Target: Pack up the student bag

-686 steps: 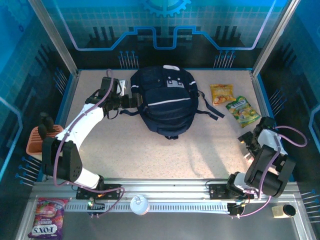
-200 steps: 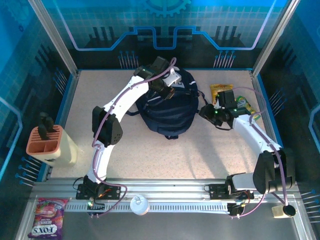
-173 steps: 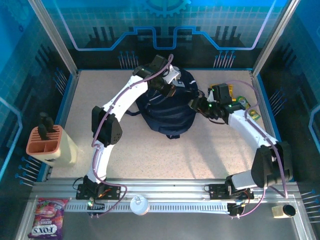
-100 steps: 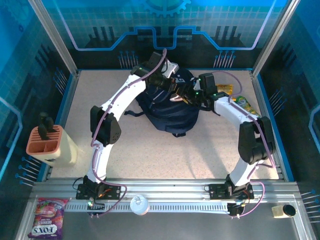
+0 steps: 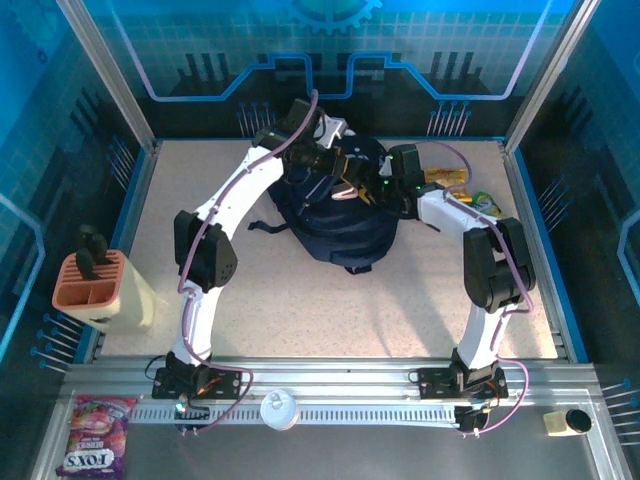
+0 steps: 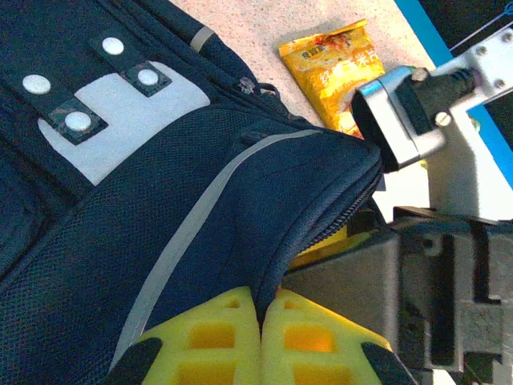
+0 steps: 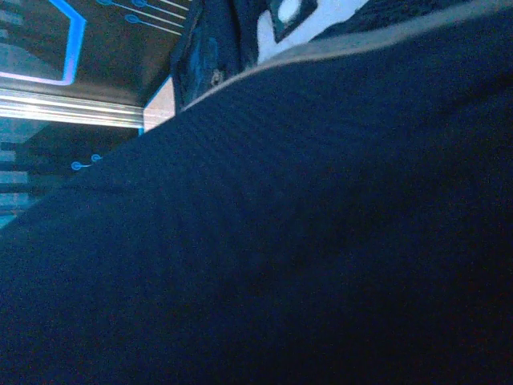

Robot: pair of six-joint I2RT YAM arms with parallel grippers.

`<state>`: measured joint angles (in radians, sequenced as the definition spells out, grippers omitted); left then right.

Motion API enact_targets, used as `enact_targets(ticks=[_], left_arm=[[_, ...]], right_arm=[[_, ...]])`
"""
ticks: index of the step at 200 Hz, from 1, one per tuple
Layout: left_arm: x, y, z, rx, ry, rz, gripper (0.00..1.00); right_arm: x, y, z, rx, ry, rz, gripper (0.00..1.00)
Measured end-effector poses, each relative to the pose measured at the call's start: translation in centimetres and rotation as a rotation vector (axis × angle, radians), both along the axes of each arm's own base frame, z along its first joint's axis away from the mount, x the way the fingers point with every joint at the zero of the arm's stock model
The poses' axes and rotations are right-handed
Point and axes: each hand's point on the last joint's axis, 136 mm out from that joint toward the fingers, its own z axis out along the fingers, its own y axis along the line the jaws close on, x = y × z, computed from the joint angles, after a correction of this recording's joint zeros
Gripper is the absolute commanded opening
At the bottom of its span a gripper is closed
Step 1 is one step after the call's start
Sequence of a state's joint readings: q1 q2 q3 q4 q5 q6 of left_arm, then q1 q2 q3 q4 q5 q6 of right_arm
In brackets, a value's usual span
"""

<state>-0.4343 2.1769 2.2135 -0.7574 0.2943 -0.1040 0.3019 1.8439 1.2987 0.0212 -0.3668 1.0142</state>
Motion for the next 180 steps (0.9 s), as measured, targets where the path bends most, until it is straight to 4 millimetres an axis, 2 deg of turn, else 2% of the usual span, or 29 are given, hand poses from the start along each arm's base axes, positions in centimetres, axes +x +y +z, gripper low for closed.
enact_targets(ticks=[12,37,56,73,96,123,158,180], left_arm=[[0.0,0.1,-0.1,-0.002,0.004,0.002,0.00],[0.0,0.0,-0.3,-0.008,0.009,0.003,0.00],[-0.1,0.0,-0.1,-0.017,0.003,0.006,0.00],[-0.2,0.1,0.0,-0.024,0.001,0.009,0.00],[-0.5,0.2,0.3,-0.035,-0.006,0.005,0.00],[-0.8,0.3,0.4,-0.044,-0.012,0.001,0.00],[-1.0,0.6,0.4,-0.055,-0.011,0.002,0.00],[-1.1,0.8,0.6,-0.062,-0.023,0.005,0.00]], right_arm=[[-0.8,-0.6,0.5,-0.002,-0.015,-0.002,0.72],[-2.6,-2.6,2.0,-0.038,-0.048,-0.026,0.58],[-3.3,-3.2,2.9,-0.088,-0.075,-0.022,0.50],[-4.2,-2.6,2.3,-0.135,-0.065,0.001,0.42],[-5.0,-1.1,0.3,-0.179,-0.012,0.045,0.34],[-2.8,0.4,-0.8,-0.207,0.002,0.051,0.27],[1.7,1.1,-0.2,-0.209,-0.049,-0.026,0.24],[3.0,1.1,-0.1,-0.204,-0.070,-0.054,0.26]])
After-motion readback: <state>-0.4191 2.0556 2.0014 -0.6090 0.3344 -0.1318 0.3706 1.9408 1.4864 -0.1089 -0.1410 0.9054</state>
